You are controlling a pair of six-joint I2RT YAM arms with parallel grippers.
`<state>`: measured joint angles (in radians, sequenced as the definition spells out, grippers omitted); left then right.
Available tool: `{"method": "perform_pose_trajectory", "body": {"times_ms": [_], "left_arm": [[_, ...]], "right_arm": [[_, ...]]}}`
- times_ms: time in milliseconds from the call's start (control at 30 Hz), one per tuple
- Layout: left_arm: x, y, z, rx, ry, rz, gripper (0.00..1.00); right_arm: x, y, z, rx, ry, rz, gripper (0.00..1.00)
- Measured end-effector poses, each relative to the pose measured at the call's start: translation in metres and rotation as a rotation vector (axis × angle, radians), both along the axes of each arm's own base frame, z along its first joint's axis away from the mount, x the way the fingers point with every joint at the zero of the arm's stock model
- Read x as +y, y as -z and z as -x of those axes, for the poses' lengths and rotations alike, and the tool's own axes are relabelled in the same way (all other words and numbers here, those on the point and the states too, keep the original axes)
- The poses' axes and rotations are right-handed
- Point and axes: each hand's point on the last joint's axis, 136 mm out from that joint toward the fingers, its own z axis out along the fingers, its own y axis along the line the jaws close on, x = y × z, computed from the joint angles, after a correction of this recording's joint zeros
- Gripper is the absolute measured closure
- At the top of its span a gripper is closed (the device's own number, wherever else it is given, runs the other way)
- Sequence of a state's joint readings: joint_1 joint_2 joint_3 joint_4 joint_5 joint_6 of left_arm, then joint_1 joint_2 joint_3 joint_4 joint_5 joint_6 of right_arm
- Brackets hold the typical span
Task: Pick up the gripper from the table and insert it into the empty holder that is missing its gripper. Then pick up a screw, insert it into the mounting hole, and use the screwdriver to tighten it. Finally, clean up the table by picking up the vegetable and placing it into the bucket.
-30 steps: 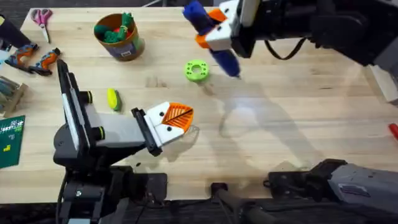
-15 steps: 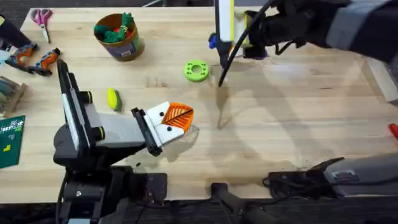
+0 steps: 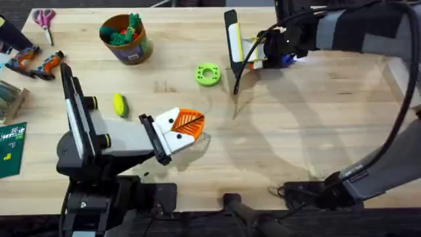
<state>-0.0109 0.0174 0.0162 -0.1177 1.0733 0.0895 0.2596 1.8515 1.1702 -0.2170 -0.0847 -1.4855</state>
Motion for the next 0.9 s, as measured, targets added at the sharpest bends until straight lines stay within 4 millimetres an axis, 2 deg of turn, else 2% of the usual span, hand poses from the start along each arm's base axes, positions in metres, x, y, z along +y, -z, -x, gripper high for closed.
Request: {"method": "perform_pose_trajectory", "body": {"times_ms": [100, 367, 433, 500, 600, 633, 700, 867, 900], "left_arm": [[0.0, 0.0, 0.0, 0.0, 0.0, 0.0, 0.997], [0.0, 0.0, 0.0, 0.0, 0.0, 0.0, 0.997], [0.0, 0.0, 0.0, 0.0, 0.0, 0.0, 0.997], [0.0, 0.0, 0.0, 0.0, 0.0, 0.0, 0.997], [0.0, 0.0, 0.0, 0.0, 0.0, 0.0, 0.997], [0.0, 0.0, 0.0, 0.0, 0.0, 0.0, 0.997], [0.0, 0.0, 0.0, 0.0, 0.0, 0.0, 0.997], [0.0, 0.0, 0.0, 0.0, 0.0, 0.0, 0.993], [0.0, 0.0, 0.0, -0.004, -0.001, -0.002, 0.903]], "right_arm": [[-0.001, 0.002, -0.001, 0.0, -0.002, 0.012, 0.967], [-0.001, -0.001, -0.004, -0.01, -0.006, 0.018, 0.585], [-0.002, 0.0, -0.002, -0.001, -0.008, 0.022, 0.521], [-0.003, 0.001, 0.001, 0.015, -0.009, 0.026, 0.505], [-0.003, 0.004, 0.008, 0.049, -0.01, 0.034, 0.402], [-0.003, 0.004, 0.009, 0.058, -0.003, 0.033, 0.316], [-0.003, 0.003, 0.01, 0.068, 0.009, 0.028, 0.047], [0.001, 0.002, 0.023, 0.139, 0.093, -0.01, 0.011], [0.003, 0.001, 0.025, 0.152, 0.117, -0.024, 0.01]]}}
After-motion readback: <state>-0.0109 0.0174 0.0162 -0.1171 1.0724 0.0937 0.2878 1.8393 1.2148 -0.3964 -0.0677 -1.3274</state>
